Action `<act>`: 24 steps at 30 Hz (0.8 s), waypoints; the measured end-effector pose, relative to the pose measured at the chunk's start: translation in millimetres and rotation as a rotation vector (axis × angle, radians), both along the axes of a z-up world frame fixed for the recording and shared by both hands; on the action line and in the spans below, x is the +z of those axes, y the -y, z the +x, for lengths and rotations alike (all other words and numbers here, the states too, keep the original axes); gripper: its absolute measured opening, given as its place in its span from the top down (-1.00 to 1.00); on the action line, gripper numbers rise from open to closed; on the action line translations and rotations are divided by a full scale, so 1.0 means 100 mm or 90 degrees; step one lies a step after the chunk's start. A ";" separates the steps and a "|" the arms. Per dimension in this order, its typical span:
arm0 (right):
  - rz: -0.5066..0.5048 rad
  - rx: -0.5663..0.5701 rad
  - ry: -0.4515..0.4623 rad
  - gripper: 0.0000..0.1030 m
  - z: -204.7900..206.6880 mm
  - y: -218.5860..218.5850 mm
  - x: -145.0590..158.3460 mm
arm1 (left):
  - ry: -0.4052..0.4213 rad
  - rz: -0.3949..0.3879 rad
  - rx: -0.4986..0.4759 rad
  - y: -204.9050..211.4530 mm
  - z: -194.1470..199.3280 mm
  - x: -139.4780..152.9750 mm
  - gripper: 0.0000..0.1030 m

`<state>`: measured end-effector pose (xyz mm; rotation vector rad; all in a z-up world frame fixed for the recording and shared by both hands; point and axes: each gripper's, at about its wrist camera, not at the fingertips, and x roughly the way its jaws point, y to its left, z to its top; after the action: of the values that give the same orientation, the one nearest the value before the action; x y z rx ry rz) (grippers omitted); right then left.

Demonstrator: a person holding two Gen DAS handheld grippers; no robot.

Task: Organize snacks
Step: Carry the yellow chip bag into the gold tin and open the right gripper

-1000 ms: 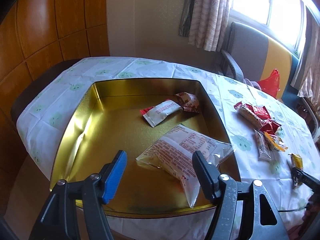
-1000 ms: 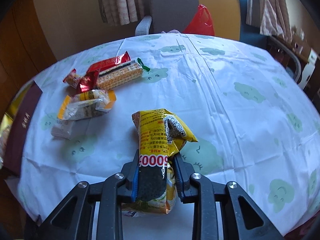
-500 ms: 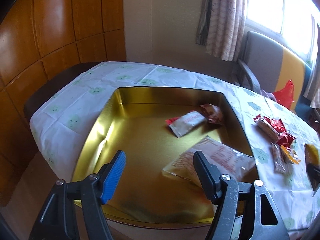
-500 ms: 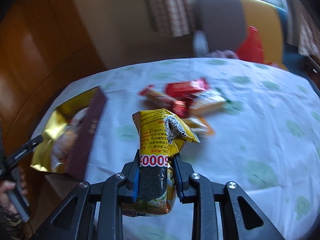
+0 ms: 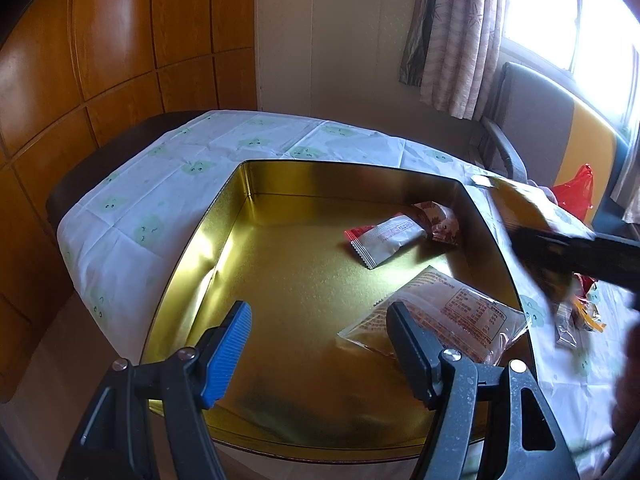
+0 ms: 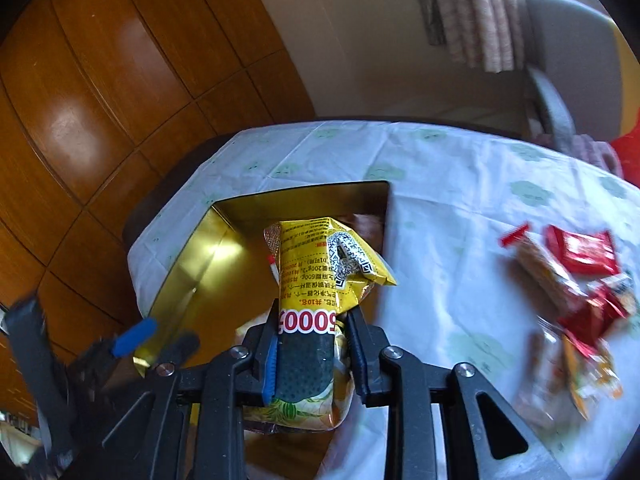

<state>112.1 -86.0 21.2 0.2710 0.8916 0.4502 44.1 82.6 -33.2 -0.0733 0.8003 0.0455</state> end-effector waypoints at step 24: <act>-0.050 -0.070 0.058 0.30 -0.62 0.32 -0.07 | 0.023 0.013 -0.042 0.21 -0.11 0.12 -0.37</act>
<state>49.6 -117.7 14.0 0.2247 0.7999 0.3220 33.4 62.0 -21.1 -0.0280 0.7652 -0.0099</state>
